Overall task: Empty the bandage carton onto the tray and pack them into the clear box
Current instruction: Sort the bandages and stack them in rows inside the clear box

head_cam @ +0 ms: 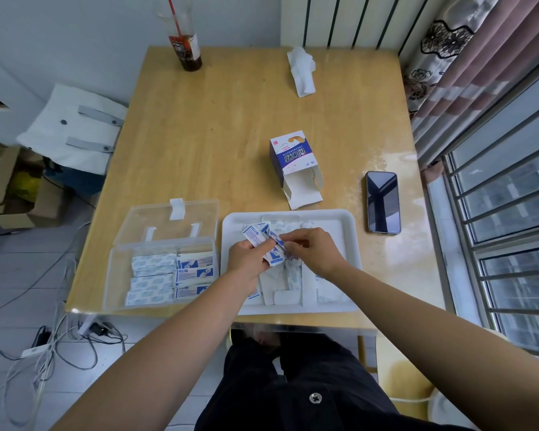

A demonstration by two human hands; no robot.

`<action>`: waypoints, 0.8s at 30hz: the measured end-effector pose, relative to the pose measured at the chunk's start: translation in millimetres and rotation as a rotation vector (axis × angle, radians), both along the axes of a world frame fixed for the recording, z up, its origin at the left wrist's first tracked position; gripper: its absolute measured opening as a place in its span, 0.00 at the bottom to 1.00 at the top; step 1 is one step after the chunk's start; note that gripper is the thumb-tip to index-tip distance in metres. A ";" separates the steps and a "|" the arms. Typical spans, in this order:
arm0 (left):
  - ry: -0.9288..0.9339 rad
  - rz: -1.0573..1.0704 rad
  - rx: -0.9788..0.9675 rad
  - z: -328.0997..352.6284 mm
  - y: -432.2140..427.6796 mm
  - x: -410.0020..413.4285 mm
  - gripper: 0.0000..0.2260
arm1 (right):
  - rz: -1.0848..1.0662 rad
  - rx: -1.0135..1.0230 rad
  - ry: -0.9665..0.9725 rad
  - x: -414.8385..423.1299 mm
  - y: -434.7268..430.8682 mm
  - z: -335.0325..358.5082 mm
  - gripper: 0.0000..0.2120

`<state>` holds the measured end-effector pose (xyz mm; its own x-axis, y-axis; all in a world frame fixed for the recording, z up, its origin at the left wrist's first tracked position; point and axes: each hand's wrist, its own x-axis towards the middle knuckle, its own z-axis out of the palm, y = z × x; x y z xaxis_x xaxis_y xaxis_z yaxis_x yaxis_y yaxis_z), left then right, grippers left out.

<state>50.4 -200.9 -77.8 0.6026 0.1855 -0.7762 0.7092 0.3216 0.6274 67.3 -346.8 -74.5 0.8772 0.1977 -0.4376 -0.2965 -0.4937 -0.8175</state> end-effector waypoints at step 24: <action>-0.010 0.000 -0.224 17.1 -12.5 3.8 0.15 | -0.362 0.324 0.310 11.9 -2.5 2.9 0.06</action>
<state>54.2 -213.3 -60.7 0.6101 0.0092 -0.7922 0.7037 0.4532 0.5472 79.3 -349.3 -71.6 0.7540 0.0754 -0.6525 -0.6502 -0.0551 -0.7577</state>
